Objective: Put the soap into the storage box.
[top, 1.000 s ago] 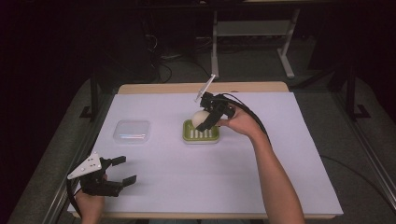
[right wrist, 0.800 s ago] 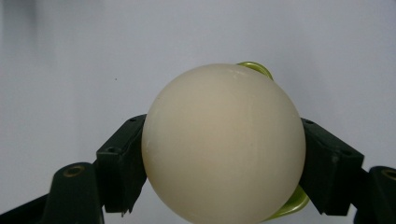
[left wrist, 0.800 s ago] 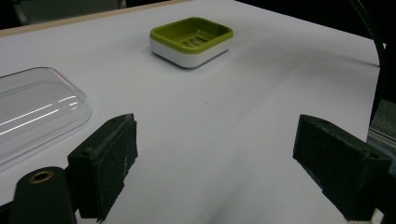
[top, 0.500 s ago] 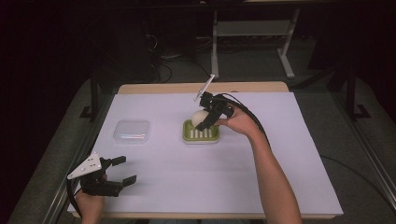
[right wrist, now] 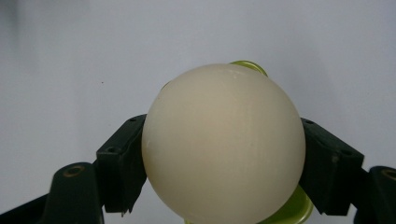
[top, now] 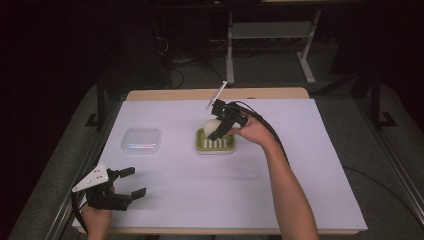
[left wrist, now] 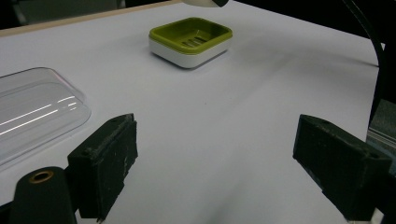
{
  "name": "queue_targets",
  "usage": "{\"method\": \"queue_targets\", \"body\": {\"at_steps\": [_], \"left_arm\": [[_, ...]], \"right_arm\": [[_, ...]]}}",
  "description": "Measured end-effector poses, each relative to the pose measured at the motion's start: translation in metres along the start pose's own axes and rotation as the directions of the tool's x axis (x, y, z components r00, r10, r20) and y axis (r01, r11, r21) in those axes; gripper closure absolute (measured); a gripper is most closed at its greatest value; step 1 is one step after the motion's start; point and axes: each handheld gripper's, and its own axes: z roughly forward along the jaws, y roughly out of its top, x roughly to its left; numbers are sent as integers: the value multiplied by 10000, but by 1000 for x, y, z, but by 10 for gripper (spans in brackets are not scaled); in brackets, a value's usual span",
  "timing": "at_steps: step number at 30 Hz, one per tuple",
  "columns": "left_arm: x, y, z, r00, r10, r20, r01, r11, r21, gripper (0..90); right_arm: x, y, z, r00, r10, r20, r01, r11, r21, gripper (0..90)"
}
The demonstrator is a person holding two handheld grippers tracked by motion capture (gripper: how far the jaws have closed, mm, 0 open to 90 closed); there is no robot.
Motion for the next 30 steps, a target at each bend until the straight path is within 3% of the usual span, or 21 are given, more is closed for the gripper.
{"method": "queue_targets", "body": {"at_steps": [30], "left_arm": [[0,0,0,10000,-18,21,18,10000,18,131]], "right_arm": [[-8,-11,28,9980,629,-19,-628,9970,453,243]]}}
